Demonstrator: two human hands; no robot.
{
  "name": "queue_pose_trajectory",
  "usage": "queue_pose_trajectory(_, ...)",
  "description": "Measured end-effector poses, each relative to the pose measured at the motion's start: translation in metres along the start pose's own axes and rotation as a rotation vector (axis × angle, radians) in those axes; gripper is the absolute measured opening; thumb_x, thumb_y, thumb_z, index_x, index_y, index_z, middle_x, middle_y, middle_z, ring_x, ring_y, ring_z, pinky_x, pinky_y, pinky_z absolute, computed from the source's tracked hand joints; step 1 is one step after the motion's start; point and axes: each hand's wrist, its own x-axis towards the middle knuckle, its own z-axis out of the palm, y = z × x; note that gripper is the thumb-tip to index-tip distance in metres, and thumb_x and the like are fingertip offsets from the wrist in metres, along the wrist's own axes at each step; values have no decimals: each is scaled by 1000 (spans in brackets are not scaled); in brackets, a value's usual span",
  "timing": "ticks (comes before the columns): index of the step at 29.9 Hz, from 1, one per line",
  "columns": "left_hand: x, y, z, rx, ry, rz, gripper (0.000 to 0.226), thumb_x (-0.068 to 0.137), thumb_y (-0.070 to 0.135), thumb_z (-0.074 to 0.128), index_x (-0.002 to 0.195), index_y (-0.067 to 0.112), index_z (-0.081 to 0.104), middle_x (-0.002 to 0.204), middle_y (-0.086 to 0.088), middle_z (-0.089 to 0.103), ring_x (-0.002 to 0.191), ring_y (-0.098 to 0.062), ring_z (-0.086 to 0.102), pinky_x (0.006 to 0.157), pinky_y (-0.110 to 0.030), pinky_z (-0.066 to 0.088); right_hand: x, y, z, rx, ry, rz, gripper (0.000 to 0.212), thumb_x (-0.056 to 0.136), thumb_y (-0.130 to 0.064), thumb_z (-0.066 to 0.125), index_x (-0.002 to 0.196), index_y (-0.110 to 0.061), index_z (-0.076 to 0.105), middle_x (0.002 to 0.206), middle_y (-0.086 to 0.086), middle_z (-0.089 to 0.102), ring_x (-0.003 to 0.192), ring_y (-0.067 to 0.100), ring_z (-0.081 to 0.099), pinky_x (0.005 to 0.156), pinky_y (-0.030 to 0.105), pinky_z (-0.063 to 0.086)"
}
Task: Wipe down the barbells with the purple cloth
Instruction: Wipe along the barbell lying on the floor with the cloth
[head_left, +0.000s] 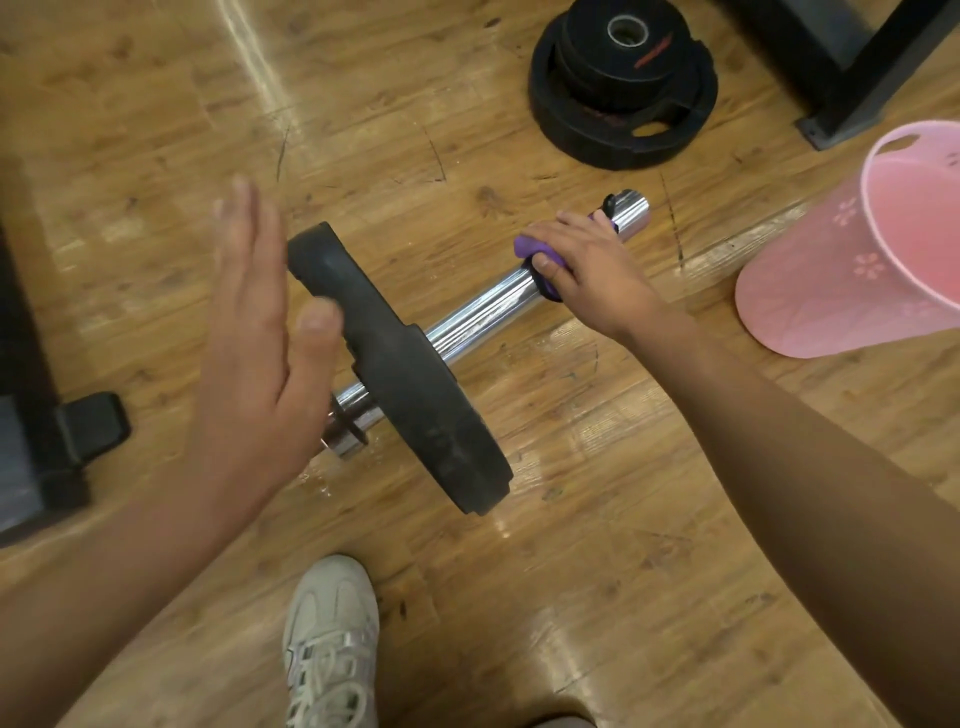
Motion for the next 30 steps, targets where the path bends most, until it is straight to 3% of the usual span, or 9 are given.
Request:
queue_pose_trajectory(3, 42, 19, 4, 231, -309, -40, 78, 105, 51, 31, 161, 7, -1, 168, -8, -14, 153, -15, -18, 122, -32, -12, -1, -4, 1, -3, 14, 21, 41, 107, -32, 42, 145, -19, 52, 147, 1, 54, 147, 26, 32, 121, 41, 8)
queue_pose_trajectory(5, 50, 25, 13, 444, -397, -69, 76, 105, 45, 30, 160, 4, -1, 167, -13, -14, 154, -21, -15, 121, -32, -13, -3, -6, 3, -3, 26, 43, 41, 107, -31, 43, 145, -18, 52, 147, 1, 54, 147, 26, 31, 121, 41, 8)
queue_pose_trajectory(11, 32, 40, 19, 482, -362, -93, 76, 94, 38, 25, 158, -2, 15, 167, -22, 3, 153, -33, 10, 125, -45, 12, -10, -3, -2, -18, 6, 4, 42, 107, -31, 43, 146, -17, 51, 148, 1, 53, 147, 25, 31, 120, 40, 11)
queue_pose_trajectory(19, 2, 52, 32, 522, -322, 41, 71, 98, 41, 28, 155, -3, 26, 165, -23, 16, 152, -38, 16, 122, -52, 13, -18, 15, -17, -24, -8, 129, 41, 108, -33, 40, 146, -20, 51, 146, 3, 55, 147, 26, 31, 122, 41, 7)
queue_pose_trajectory(25, -12, 61, 37, 561, -321, 138, 69, 100, 42, 31, 151, -5, 35, 162, -24, 25, 147, -47, 25, 118, -59, 20, -44, 16, -11, -18, -70, 8, 46, 107, -35, 40, 152, -22, 44, 155, -3, 45, 150, 22, 25, 122, 38, 6)
queue_pose_trajectory(30, -21, 65, 40, 534, -321, 174, 65, 102, 39, 30, 151, -4, 37, 163, -20, 26, 148, -47, 23, 119, -60, 20, -39, 29, -24, -36, -16, 105, 44, 108, -36, 39, 149, -24, 46, 152, -2, 49, 149, 21, 27, 123, 39, 6)
